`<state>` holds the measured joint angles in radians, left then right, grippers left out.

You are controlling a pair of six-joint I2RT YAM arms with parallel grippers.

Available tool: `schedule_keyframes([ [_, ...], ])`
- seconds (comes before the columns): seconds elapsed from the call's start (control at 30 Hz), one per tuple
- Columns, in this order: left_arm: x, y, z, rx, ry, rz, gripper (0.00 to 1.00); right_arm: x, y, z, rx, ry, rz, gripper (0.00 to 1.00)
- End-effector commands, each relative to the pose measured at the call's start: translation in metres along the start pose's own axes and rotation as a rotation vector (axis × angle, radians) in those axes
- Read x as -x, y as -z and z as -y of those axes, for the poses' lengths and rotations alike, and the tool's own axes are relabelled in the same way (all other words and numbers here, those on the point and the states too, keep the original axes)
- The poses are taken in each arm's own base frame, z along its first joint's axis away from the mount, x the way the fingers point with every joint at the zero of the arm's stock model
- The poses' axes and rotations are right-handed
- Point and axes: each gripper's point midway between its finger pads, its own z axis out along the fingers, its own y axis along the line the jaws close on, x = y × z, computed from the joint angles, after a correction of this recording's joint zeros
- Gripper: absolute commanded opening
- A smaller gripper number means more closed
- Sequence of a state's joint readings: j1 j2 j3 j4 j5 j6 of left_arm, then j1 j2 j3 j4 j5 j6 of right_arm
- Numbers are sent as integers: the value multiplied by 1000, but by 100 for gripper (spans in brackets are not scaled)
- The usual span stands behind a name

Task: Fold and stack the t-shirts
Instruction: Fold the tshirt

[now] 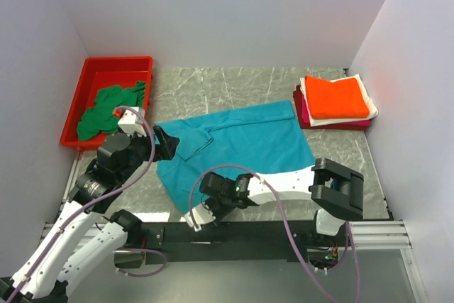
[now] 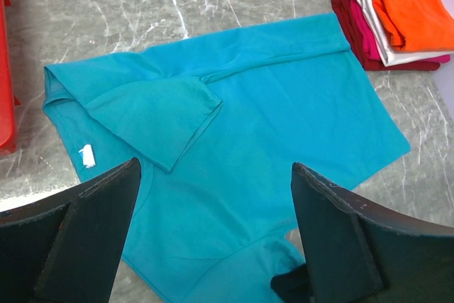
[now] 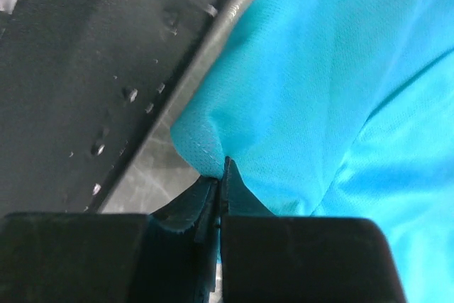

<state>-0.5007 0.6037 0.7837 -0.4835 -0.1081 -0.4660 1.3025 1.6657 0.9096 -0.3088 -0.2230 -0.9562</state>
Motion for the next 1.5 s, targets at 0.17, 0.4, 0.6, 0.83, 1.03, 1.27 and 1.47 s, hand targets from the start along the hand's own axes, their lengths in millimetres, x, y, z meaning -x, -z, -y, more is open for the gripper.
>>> schedule_keyframes([
  [0.17, 2, -6, 7, -40, 12, 15, 93, 2, 60, 100, -82, -517, 239, 8],
  [0.4, -5, -16, 16, -88, -32, -35, 93, -74, 88, 155, -252, -868, 194, 51],
  [0.6, -43, -36, 33, -236, -182, -224, 95, -104, 127, 132, -200, -789, 198, 56],
  [0.83, -130, -81, 9, -149, -184, -697, 53, -124, 159, 83, -111, -816, 266, 56],
  [1.03, -164, -98, -18, -32, -188, -813, 41, -146, 184, 78, -183, -889, 309, 56],
  [1.27, -184, -114, -37, 48, -218, -871, 43, -152, 188, 77, -193, -906, 327, 56],
  [1.47, -191, -125, -47, 97, -253, -903, 43, -152, 191, 76, -193, -911, 340, 57],
])
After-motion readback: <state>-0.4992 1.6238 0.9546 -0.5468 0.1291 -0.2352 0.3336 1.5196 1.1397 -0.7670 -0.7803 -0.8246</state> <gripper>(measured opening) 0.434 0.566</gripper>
